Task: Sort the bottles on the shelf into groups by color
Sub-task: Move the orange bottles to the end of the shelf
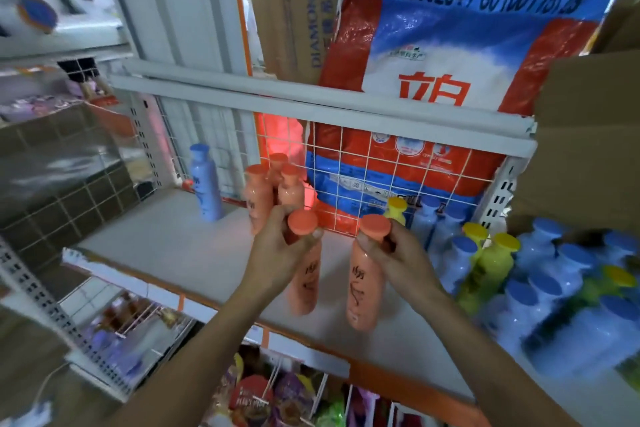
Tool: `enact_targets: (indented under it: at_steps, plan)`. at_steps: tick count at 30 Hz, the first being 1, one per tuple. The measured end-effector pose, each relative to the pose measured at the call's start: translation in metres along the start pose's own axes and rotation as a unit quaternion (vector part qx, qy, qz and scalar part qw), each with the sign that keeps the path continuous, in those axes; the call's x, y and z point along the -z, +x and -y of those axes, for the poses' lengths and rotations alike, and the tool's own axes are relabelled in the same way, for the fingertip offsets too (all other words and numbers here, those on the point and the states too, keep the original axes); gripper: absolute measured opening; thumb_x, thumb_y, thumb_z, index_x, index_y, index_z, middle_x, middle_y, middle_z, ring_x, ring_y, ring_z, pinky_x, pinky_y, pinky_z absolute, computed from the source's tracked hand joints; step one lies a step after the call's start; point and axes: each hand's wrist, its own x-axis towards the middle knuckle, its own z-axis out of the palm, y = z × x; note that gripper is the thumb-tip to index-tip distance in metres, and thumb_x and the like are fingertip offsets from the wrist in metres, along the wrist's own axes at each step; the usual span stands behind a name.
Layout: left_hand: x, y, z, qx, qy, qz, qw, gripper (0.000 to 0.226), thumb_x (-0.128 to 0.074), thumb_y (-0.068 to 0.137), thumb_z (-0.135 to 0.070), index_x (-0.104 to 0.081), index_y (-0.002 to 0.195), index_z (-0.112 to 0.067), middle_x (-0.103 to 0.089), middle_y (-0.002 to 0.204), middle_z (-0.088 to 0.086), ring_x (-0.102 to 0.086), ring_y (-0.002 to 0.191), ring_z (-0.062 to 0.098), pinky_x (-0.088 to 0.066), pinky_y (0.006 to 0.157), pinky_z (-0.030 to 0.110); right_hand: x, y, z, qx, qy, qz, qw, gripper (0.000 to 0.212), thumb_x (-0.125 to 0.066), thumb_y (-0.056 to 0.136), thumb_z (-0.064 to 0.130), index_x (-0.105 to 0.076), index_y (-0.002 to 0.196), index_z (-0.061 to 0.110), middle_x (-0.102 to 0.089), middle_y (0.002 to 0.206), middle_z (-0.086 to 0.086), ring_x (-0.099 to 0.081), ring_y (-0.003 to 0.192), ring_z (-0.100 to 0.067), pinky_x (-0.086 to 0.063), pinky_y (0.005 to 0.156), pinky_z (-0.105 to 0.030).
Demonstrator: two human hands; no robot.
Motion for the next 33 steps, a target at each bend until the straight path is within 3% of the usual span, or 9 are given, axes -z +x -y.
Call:
enact_targets:
  at_steps: [2, 5, 10, 15, 19, 23, 28, 33]
  plan:
    - [0.006, 0.010, 0.013, 0.014, 0.038, -0.017, 0.999, 0.041, -0.075, 0.077, -0.043, -0.056, 0.109, -0.025, -0.068, 0.098, -0.009, -0.065, 0.090, 0.011, -0.053, 0.078, 0.035, -0.012, 0.015, -0.009, -0.001, -0.001, 0.003, 1.000, 0.022, -0.070, 0.088, 0.029, -0.063, 0.108, 0.023, -0.069, 0.101, 0.011, -0.062, 0.096, -0.001, -0.046, 0.083, -0.024]
    - [0.011, 0.030, 0.030, 0.038, 0.079, -0.055, 0.995, 0.034, -0.077, 0.081, -0.035, -0.055, 0.106, -0.027, -0.068, 0.098, -0.010, -0.064, 0.089, 0.010, -0.055, 0.079, 0.042, -0.028, 0.039, -0.020, 0.000, -0.009, 0.006, 1.000, 0.024, -0.071, 0.086, 0.037, -0.062, 0.107, 0.030, -0.068, 0.101, 0.013, -0.061, 0.096, 0.003, -0.046, 0.083, -0.022]
    - [0.015, 0.061, 0.051, 0.048, 0.103, -0.086, 0.990, 0.040, -0.077, 0.082, -0.025, -0.055, 0.116, -0.022, -0.067, 0.107, -0.005, -0.063, 0.096, 0.014, -0.055, 0.084, 0.041, -0.051, 0.075, -0.028, 0.001, -0.022, 0.018, 1.000, 0.020, -0.072, 0.086, 0.028, -0.056, 0.096, 0.036, -0.062, 0.093, 0.020, -0.053, 0.087, 0.021, -0.035, 0.070, 0.001]
    - [0.022, 0.077, 0.063, 0.059, 0.108, -0.110, 0.986, 0.035, -0.077, 0.081, -0.021, -0.055, 0.109, -0.024, -0.064, 0.097, -0.011, -0.062, 0.087, 0.005, -0.054, 0.078, 0.032, -0.071, 0.097, -0.036, 0.009, 0.004, 0.052, 0.999, 0.029, -0.072, 0.085, 0.030, -0.060, 0.112, 0.029, -0.064, 0.104, 0.023, -0.055, 0.099, 0.015, -0.038, 0.080, -0.003]
    - [0.032, 0.089, 0.067, 0.070, 0.109, -0.102, 0.986, 0.034, -0.076, 0.082, -0.024, -0.053, 0.106, -0.025, -0.064, 0.096, -0.013, -0.065, 0.086, 0.011, -0.050, 0.074, 0.027, -0.086, 0.111, -0.037, -0.001, 0.012, 0.061, 0.998, 0.022, -0.073, 0.085, 0.030, -0.062, 0.104, 0.030, -0.067, 0.099, 0.016, -0.059, 0.094, 0.008, -0.043, 0.078, -0.012]
    - [0.051, 0.102, 0.076, 0.082, 0.121, -0.116, 0.982, 0.031, -0.074, 0.081, -0.027, -0.053, 0.103, -0.025, -0.064, 0.095, -0.012, -0.064, 0.086, 0.015, -0.049, 0.072, 0.030, -0.109, 0.121, -0.032, -0.004, 0.008, 0.056, 0.998, 0.022, -0.073, 0.085, 0.030, -0.064, 0.105, 0.027, -0.069, 0.097, 0.015, -0.061, 0.091, 0.005, -0.043, 0.076, -0.015]
    - [0.088, 0.120, 0.091, 0.082, 0.130, -0.107, 0.982, 0.028, -0.073, 0.082, -0.031, -0.051, 0.100, -0.033, -0.064, 0.092, -0.016, -0.064, 0.086, 0.014, -0.054, 0.076, 0.037, -0.147, 0.130, -0.019, 0.000, 0.006, 0.044, 0.999, 0.028, -0.072, 0.085, 0.032, -0.064, 0.111, 0.029, -0.069, 0.104, 0.017, -0.061, 0.098, 0.004, -0.048, 0.086, -0.023]
    - [0.116, 0.137, 0.109, 0.067, 0.121, -0.068, 0.988, 0.027, -0.072, 0.084, -0.037, -0.051, 0.100, -0.031, -0.064, 0.092, -0.016, -0.062, 0.089, 0.007, -0.052, 0.074, 0.031, -0.185, 0.133, -0.003, -0.026, -0.006, 0.015, 1.000, 0.032, -0.072, 0.085, 0.034, -0.061, 0.115, 0.030, -0.068, 0.105, 0.018, -0.060, 0.099, 0.007, -0.047, 0.085, -0.020]
